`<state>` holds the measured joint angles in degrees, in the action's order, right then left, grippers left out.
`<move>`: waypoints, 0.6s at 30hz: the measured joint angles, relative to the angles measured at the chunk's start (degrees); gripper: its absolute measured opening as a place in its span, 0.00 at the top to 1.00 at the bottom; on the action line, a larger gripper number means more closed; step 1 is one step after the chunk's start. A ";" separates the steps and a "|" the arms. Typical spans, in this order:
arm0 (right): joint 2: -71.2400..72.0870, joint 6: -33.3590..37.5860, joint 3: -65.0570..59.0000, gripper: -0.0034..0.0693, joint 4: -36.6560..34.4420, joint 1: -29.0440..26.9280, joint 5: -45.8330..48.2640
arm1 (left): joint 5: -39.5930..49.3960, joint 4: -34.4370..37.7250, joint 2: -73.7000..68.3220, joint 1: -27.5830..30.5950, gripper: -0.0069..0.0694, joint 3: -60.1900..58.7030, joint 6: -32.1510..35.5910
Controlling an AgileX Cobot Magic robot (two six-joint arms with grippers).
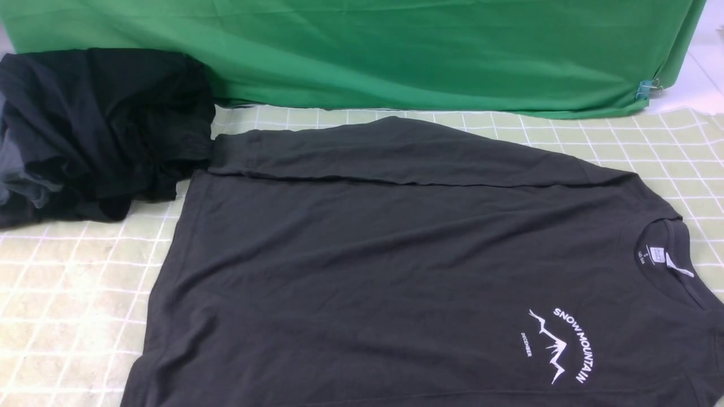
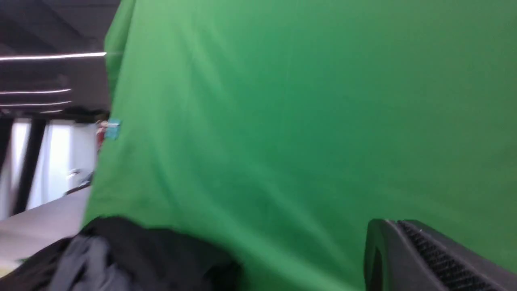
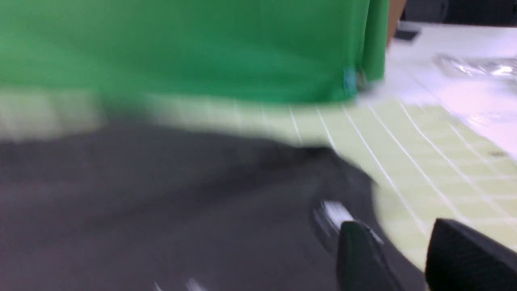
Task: Fold a long-sleeved shirt over a green coffee tablecloth.
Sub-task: 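Grasp the left edge of the dark T-shirt lying flat on the table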
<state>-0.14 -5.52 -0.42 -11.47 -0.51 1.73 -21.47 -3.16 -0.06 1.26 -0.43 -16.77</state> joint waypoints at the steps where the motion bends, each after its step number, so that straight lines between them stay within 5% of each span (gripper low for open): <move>1: 0.00 -4.15 0.00 0.62 -3.18 0.00 -3.03 | -1.50 0.09 0.00 0.00 0.88 0.00 -1.37; 6: 0.00 -18.48 0.00 0.62 -8.83 0.00 -9.82 | -12.06 2.32 0.00 0.00 0.88 0.08 -8.58; 10: 0.00 -20.39 0.00 0.62 -9.59 0.00 -10.91 | -6.83 5.15 -1.08 0.00 0.88 7.22 -14.01; 13: 0.00 -22.19 0.00 0.62 -9.57 0.00 -12.62 | 19.92 5.19 -7.49 0.00 0.88 24.07 -18.91; 18: -1.34 -15.82 9.44 0.76 -2.78 3.33 0.90 | 60.97 8.23 -27.27 0.00 0.88 44.80 -2.28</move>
<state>-1.48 -21.34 9.02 -14.25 2.82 2.63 39.50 5.07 -27.33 1.26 44.38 -19.05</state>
